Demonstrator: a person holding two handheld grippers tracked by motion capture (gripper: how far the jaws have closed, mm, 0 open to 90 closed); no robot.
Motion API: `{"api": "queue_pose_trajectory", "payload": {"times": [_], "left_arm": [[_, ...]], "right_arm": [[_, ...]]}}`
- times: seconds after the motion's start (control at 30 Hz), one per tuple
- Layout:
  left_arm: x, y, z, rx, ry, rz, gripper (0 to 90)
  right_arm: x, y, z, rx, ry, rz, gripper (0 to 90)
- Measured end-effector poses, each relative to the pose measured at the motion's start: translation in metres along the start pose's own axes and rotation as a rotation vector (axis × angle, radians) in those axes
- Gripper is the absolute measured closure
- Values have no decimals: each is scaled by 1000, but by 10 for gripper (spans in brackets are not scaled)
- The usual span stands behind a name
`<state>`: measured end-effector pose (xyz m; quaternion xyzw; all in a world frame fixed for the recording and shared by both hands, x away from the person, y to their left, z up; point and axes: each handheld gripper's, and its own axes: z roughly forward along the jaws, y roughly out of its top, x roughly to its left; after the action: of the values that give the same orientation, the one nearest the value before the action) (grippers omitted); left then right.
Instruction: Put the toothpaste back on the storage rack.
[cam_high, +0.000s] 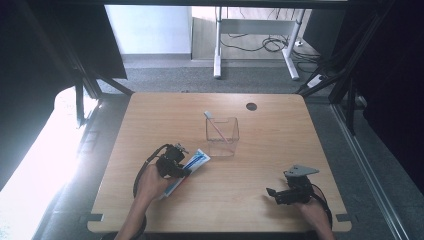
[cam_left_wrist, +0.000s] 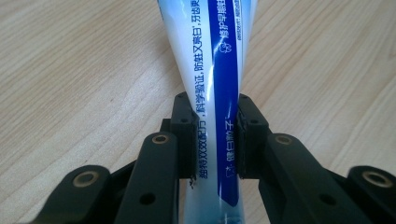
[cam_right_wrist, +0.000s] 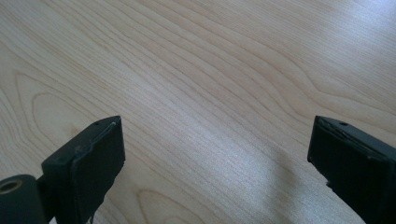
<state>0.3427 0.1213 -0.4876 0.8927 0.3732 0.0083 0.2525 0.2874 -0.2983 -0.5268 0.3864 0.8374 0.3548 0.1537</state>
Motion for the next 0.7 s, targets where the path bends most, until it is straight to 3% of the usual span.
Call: {"api": "queue_pose_trajectory", "payload": {"times": [0.33, 0.7], "left_arm": [[-5, -5, -19, -119, -46, 11, 734], [-10, -7, -38, -196, -70, 28, 733]], "right_arm": [[-3, -2, 1, 6, 7, 10, 24], [-5, -4, 4, 20, 13, 9, 0]]}}
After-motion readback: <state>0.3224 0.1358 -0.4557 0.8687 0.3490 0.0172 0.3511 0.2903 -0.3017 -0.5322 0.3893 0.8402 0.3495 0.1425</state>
